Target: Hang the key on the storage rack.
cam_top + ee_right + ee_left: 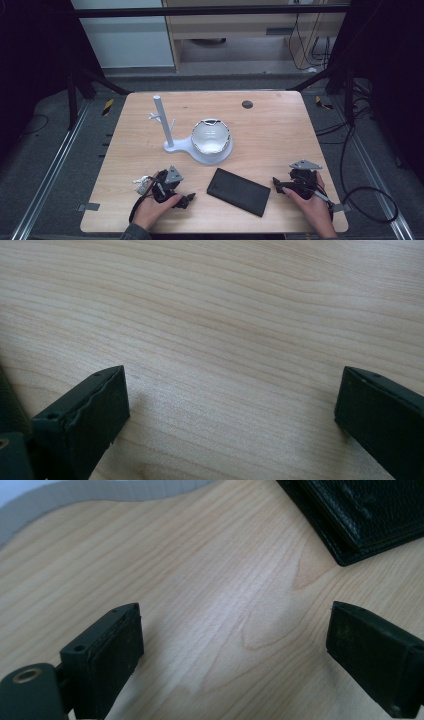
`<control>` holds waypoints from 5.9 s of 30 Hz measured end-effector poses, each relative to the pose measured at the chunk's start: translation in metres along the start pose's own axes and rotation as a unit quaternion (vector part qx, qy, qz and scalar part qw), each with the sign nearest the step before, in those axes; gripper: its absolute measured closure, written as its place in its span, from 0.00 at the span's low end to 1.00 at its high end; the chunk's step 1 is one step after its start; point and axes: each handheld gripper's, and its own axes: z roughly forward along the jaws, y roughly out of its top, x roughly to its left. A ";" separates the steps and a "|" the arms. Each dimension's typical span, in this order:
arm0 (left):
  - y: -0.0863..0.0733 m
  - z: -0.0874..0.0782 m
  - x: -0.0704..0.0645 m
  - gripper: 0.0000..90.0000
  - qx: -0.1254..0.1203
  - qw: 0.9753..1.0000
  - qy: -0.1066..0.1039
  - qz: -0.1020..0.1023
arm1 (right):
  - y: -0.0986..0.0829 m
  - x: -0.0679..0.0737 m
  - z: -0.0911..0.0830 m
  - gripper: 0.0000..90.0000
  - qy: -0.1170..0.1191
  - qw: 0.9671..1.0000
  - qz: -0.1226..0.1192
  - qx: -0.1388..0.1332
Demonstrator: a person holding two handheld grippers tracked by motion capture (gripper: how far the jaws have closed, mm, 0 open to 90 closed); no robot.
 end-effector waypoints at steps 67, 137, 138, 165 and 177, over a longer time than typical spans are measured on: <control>-0.017 -0.054 0.076 0.89 0.188 0.974 0.079 -0.094 | -0.001 0.001 -0.001 0.01 0.004 1.000 -0.005 0.000; 0.144 -0.175 0.112 1.00 0.137 0.982 0.126 -0.027 | -0.001 0.001 0.000 0.02 0.006 1.000 -0.007 -0.001; 0.145 -0.174 0.112 1.00 0.137 0.982 0.125 -0.027 | -0.001 0.001 0.000 0.01 0.006 1.000 -0.007 -0.001; 0.166 -0.167 0.107 1.00 0.132 0.984 0.122 -0.014 | -0.001 0.001 -0.001 0.01 0.006 1.000 -0.007 -0.001; 0.169 -0.163 0.109 1.00 0.137 0.983 0.119 -0.016 | -0.001 0.001 -0.001 0.01 0.006 1.000 -0.007 -0.001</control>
